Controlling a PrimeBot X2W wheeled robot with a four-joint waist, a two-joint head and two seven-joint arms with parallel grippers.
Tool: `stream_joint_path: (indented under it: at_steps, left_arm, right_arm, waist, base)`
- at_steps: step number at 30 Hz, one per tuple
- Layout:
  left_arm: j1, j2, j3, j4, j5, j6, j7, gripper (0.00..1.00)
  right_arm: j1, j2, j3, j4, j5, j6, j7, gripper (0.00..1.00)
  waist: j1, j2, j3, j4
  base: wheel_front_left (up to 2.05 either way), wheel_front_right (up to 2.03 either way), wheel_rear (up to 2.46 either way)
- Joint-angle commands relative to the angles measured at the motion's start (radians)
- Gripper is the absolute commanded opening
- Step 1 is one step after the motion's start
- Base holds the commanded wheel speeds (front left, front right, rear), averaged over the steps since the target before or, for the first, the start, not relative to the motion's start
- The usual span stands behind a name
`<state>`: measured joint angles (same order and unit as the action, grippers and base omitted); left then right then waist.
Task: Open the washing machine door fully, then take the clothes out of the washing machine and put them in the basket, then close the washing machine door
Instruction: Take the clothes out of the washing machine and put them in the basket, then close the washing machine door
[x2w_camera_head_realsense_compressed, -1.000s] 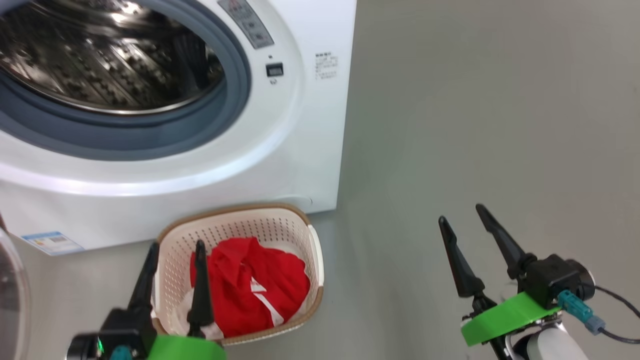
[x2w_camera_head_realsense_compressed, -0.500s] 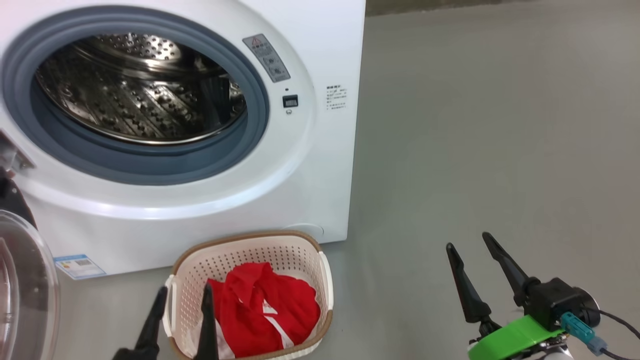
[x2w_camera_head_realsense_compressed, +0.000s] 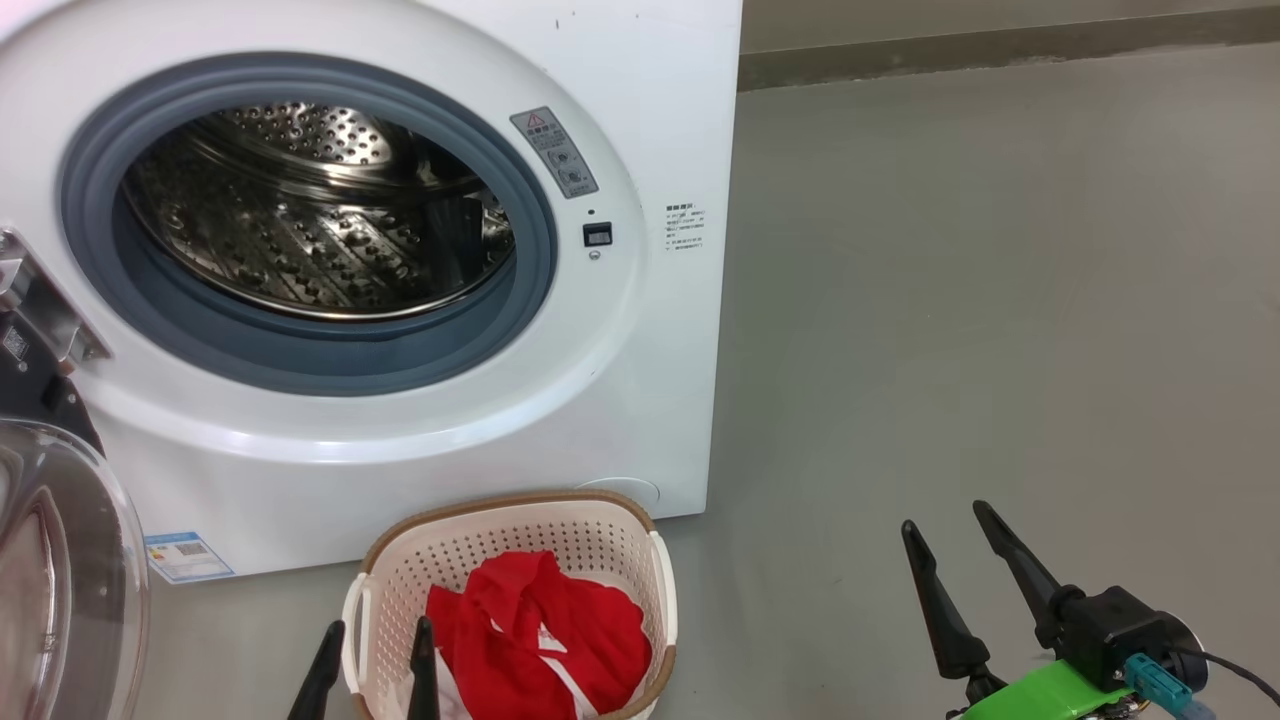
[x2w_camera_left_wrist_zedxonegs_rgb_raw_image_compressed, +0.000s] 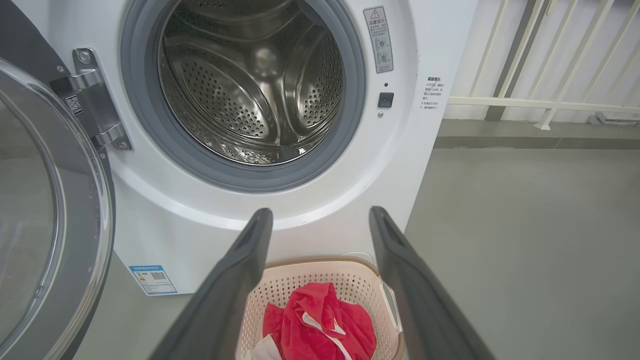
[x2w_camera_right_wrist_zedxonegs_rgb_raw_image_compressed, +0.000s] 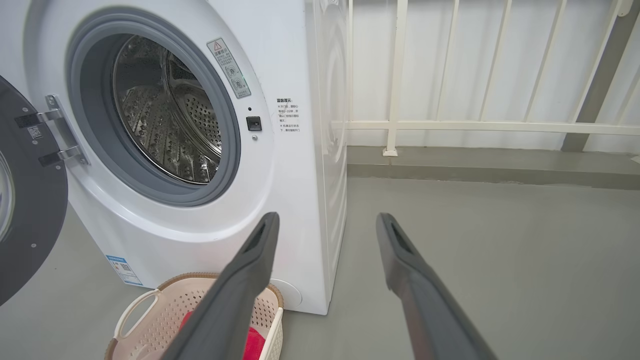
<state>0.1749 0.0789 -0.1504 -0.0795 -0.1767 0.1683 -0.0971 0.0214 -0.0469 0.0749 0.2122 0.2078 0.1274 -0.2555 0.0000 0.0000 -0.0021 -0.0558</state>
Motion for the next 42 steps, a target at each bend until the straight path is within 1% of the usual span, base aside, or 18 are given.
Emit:
stream_joint_path:
  at_steps: [1, 29, 36, 42]
  left_arm:
    - [-0.013, 0.007, 0.028, -0.029, 0.001, 0.009, -0.002, 1.0]
    - [-0.023, 0.025, 0.016, 0.001, -0.006, 0.023, -0.012, 1.0]
    - [-0.027, 0.025, 0.011, 0.007, -0.008, 0.025, -0.017, 1.0]
    - [-0.032, 0.03, 0.006, 0.011, -0.008, 0.026, -0.019, 1.0]
  right_arm:
    - [-0.005, -0.003, 0.018, -0.021, -0.015, 0.003, -0.006, 1.0]
    - [0.008, -0.003, 0.022, -0.018, -0.018, 0.003, -0.005, 1.0]
    - [0.007, -0.003, 0.021, -0.018, -0.019, 0.003, -0.005, 1.0]
    - [0.009, -0.003, 0.021, -0.02, -0.017, 0.003, -0.005, 1.0]
  waist:
    - [0.0, 0.0, -0.001, 0.001]
    - [0.0, 0.0, -0.005, -0.006]
    - [0.0, 0.0, -0.006, -0.006]
    - [0.0, 0.0, -0.006, -0.002]
  base:
    - [0.0, 0.0, 0.0]
    - [-0.01, 0.01, 0.0]
    - [-0.68, 0.68, 0.0]
    - [-1.54, 1.54, 0.0]
